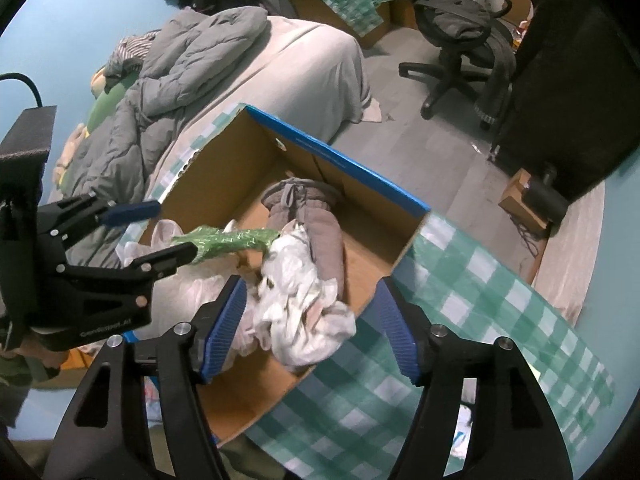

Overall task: Organize soft objects
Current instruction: 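Lower the scrubber into the box with the left gripper while the right lowers the bags in, then move both grippers from the box over the lime cloth and grey sock, then grasp the lime microfiber cloth with the right gripper while the left grasps the grey sock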

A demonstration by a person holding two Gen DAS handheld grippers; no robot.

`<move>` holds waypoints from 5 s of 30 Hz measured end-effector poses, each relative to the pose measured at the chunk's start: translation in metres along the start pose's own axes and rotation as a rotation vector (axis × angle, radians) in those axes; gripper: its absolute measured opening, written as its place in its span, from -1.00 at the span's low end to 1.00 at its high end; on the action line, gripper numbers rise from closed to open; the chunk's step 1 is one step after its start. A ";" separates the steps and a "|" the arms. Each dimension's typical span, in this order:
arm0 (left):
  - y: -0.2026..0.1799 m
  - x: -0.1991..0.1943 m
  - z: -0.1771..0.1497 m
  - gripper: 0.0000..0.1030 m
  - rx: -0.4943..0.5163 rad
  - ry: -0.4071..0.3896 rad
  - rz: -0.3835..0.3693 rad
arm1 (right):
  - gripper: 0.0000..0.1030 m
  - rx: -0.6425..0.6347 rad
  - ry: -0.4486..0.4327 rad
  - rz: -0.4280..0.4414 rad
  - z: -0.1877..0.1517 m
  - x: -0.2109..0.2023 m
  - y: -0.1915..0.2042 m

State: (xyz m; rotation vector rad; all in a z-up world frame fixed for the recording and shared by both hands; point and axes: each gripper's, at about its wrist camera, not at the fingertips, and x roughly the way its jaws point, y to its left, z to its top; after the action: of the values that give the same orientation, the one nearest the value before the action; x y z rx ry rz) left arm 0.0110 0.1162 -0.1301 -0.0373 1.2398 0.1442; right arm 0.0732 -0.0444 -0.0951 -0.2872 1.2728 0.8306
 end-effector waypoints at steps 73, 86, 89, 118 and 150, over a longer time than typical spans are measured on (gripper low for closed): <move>-0.246 0.032 0.016 0.50 0.304 0.130 -0.163 | 0.46 0.352 0.085 -0.102 -0.157 -0.051 -0.226; -0.263 0.072 0.027 0.54 0.347 0.177 -0.168 | 0.46 0.335 0.199 -0.098 -0.147 0.011 -0.239; -0.268 0.077 0.027 0.54 0.382 0.177 -0.165 | 0.46 0.332 0.211 -0.094 -0.147 0.018 -0.239; -0.290 0.088 0.031 0.59 0.472 0.206 -0.213 | -0.50 0.469 0.099 -0.067 -0.173 0.006 -0.244; -0.317 0.097 0.015 -0.53 0.470 0.176 -0.143 | 0.20 0.709 0.069 -0.054 -0.249 -0.034 -0.302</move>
State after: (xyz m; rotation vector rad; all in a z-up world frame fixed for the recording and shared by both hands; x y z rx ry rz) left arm 0.0972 -0.1871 -0.2325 0.2740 1.4152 -0.2815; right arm 0.0975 -0.4178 -0.2141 0.2203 1.5326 0.2858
